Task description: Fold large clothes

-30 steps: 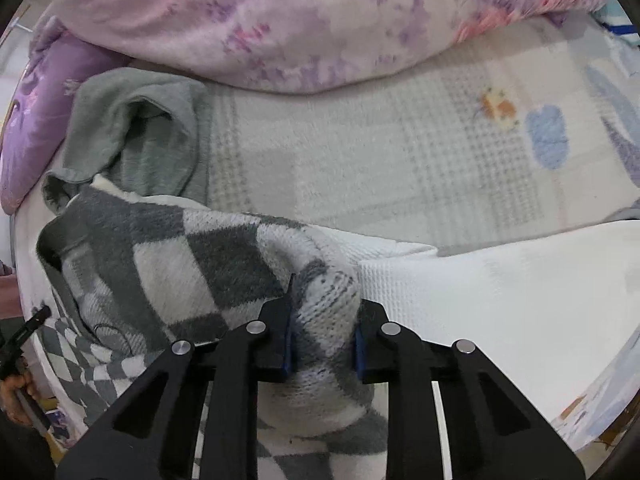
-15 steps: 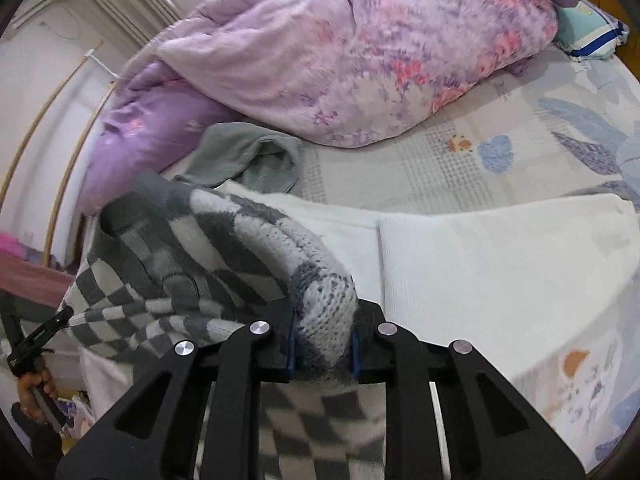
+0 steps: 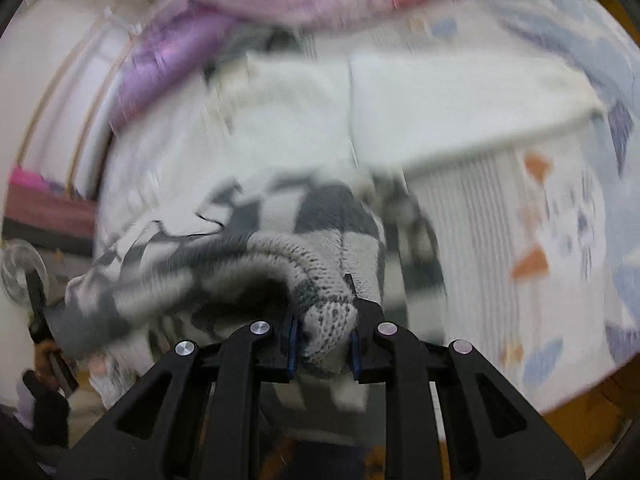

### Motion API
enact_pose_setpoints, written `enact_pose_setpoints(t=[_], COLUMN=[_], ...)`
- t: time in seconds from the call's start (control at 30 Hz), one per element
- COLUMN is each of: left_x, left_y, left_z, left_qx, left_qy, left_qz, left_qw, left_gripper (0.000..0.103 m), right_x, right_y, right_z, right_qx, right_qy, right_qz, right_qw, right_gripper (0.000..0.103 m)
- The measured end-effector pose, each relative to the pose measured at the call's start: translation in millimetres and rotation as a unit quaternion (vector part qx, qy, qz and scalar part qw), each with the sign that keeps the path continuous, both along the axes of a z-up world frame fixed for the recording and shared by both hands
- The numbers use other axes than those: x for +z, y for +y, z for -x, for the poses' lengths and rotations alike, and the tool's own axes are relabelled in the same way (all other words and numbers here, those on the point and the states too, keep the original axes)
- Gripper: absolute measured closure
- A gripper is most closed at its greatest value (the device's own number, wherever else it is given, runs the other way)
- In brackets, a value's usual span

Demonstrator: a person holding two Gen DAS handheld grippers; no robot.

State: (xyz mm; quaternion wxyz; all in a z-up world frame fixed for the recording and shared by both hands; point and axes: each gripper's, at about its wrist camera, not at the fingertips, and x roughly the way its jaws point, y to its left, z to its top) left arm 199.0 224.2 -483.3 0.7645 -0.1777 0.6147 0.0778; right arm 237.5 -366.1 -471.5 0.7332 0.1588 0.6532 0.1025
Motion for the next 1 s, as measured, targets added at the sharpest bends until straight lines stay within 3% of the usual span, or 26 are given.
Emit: enact_pose_setpoints(t=[0.17, 0.23, 0.3, 0.43, 0.5, 0.67, 0.73, 0.8, 0.83, 0.87, 0.9, 1.0], left_x=[-57.3, -60.9, -57.3, -45.1, -50.6, -70.6, -70.6, -66.2, -61.5, -58.9, -57.7, -58.2], left_y=[-9.3, -13.1, -11.3, -12.3, -5.3, 11.2, 16.7, 20.9, 22.2, 23.1, 22.6, 22.7], left_z=[51.8, 61.0, 65.3, 78.7, 93.8, 121.7, 122.2, 120.9, 120.0, 119.2, 119.1, 124.1], left_qx=[0.041, 0.051, 0.066, 0.047, 0.049, 0.042, 0.061, 0.077, 0.084, 0.088, 0.093, 0.131], left_qy=[0.054, 0.050, 0.045, 0.046, 0.068, 0.083, 0.062, 0.034, 0.014, -0.001, -0.005, -0.029], left_qz=[0.005, -0.007, 0.006, 0.001, -0.008, 0.010, 0.054, 0.090, 0.103, 0.129, 0.144, 0.205], left_qw=[0.9977, 0.9974, 0.9968, 0.9978, 0.9965, 0.9957, 0.9948, 0.9924, 0.9909, 0.9878, 0.9852, 0.9696], left_gripper=[0.086, 0.086, 0.086, 0.087, 0.103, 0.103, 0.094, 0.056, 0.054, 0.053, 0.048, 0.044], right_x=[-54.0, -52.0, -43.6, -39.3, -40.4, -60.8, -66.5, -56.6, -48.5, -43.7, -37.9, -27.8], right_y=[4.0, 4.5, 8.0, 6.7, 7.7, 13.8, 15.6, 18.5, 18.9, 16.6, 12.7, -5.2], right_z=[33.9, 32.7, 30.5, 37.3, 44.2, 65.5, 66.2, 71.3, 76.3, 80.8, 87.8, 113.2], right_qx=[0.043, 0.050, 0.065, 0.078, 0.082, 0.110, 0.116, 0.108, 0.100, 0.090, 0.073, -0.004], right_qy=[0.051, 0.039, 0.027, 0.014, 0.012, -0.009, -0.012, -0.025, -0.032, -0.033, -0.032, -0.003], right_qz=[0.034, 0.039, 0.049, 0.063, 0.075, 0.114, 0.117, 0.127, 0.136, 0.144, 0.152, 0.119], right_qw=[0.997, 0.997, 0.996, 0.995, 0.994, 0.987, 0.986, 0.986, 0.985, 0.985, 0.985, 0.993], right_gripper=[0.087, 0.087, 0.087, 0.087, 0.087, 0.086, 0.085, 0.078, 0.073, 0.057, 0.049, 0.047])
